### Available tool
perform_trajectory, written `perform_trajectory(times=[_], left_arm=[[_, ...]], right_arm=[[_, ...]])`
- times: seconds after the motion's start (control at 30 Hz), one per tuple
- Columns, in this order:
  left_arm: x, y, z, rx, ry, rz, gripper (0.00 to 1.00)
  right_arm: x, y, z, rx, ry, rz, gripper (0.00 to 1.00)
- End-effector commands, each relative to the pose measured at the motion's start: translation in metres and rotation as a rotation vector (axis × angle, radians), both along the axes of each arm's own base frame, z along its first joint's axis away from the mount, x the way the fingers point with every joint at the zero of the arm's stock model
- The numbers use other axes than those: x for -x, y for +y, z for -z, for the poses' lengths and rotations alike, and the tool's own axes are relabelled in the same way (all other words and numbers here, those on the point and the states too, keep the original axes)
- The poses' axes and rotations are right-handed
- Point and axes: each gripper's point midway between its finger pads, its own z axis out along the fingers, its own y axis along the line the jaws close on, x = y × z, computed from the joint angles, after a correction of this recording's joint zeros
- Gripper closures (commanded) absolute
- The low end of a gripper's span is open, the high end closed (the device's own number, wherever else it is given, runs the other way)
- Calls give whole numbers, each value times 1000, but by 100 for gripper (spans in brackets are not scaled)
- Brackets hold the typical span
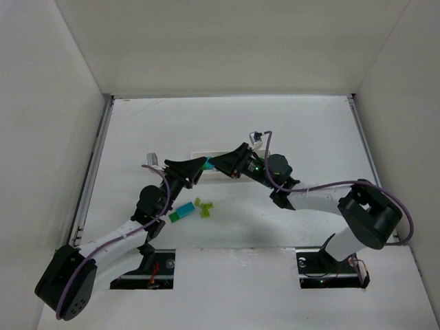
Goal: Sort the legos into containers by color
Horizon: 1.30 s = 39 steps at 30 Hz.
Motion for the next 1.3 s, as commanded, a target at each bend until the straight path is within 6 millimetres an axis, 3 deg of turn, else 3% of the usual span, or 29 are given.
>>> perform_trajectory(times=[0.0,0.23,0.6,0.93,1.07,1.27], left_arm=[[5,2,-17,40,-64,1,85],[4,4,-14,32,-58,-7,85],[2,13,-15,23,-67,-29,86],[2,12,-12,7,-67,-26,88],[1,12,-11,3,-66,-28,88],[0,9,-12,-59,-99,-34,87]], right_arm=[[3,6,-32,-74,-78,-19,53],[5,-1,-32,-79,-76,-1,68],[-6,-41,-37,-94,-101,66,68],[-10,-57,-40,-125,-103,77,68],[-19,-55,-26,-86,-82,85,68],[-55,-57,24,161,-34,181,67]])
